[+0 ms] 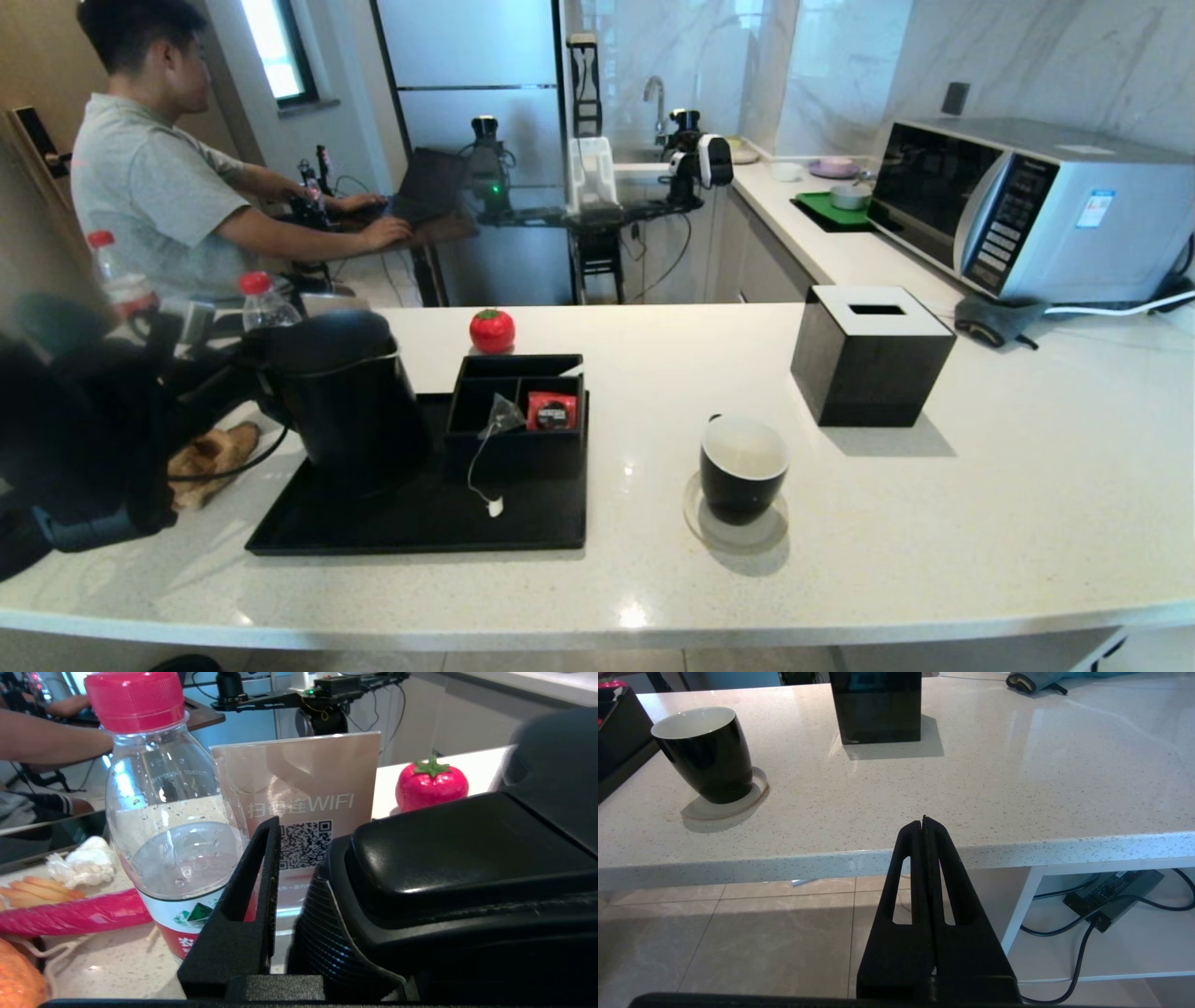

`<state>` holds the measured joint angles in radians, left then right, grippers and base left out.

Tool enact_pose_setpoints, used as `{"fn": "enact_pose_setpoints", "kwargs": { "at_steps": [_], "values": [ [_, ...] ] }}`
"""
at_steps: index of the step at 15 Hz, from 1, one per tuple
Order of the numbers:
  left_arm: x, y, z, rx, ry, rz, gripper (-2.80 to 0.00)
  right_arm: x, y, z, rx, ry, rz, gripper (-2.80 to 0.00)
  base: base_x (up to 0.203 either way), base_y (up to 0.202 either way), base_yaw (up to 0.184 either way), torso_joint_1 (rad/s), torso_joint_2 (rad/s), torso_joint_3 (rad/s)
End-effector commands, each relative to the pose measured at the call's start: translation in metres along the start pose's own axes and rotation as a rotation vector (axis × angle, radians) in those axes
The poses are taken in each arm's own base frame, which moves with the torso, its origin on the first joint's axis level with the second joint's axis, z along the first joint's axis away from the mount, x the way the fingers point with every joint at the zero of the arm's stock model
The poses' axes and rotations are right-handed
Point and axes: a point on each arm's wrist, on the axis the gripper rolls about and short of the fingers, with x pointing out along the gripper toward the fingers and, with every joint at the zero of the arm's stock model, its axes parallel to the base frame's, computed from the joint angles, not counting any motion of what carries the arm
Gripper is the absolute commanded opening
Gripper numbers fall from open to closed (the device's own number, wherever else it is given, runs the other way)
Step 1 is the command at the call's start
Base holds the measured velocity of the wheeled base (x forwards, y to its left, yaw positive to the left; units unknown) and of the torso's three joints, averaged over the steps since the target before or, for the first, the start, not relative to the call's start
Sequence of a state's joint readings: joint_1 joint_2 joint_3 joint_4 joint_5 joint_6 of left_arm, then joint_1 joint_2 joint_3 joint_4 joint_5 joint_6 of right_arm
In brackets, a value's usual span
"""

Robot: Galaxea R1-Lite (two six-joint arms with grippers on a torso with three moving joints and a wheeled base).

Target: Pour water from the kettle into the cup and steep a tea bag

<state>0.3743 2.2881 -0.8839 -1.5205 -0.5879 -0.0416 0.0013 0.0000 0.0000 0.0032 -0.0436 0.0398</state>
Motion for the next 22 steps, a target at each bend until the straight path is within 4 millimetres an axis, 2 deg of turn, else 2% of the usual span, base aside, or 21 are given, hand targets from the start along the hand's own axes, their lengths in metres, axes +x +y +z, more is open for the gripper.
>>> {"fn": "enact_pose_setpoints", "kwargs": {
  "at_steps": [1,10,22],
  "values": [
    [0.0,-0.001,0.005,0.027,-0.04,-0.004,-2.8,0.0,0.0,0.0,0.0,0.0,0.001,-2.8,0.0,0.0,0.0,0.0,0.0,0.0],
    [0.004,-0.008,0.008,0.029,-0.048,-0.025,-2.8,0.0,0.0,0.0,0.0,0.0,0.001,-2.8,0.0,0.0,0.0,0.0,0.0,0.0],
    [-0.008,-0.016,0.047,0.043,-0.113,-0.027,-2.8,0.0,0.0,0.0,-0.001,0.0,0.001,-2.8,0.0,0.0,0.0,0.0,0.0,0.0]
  ]
}}
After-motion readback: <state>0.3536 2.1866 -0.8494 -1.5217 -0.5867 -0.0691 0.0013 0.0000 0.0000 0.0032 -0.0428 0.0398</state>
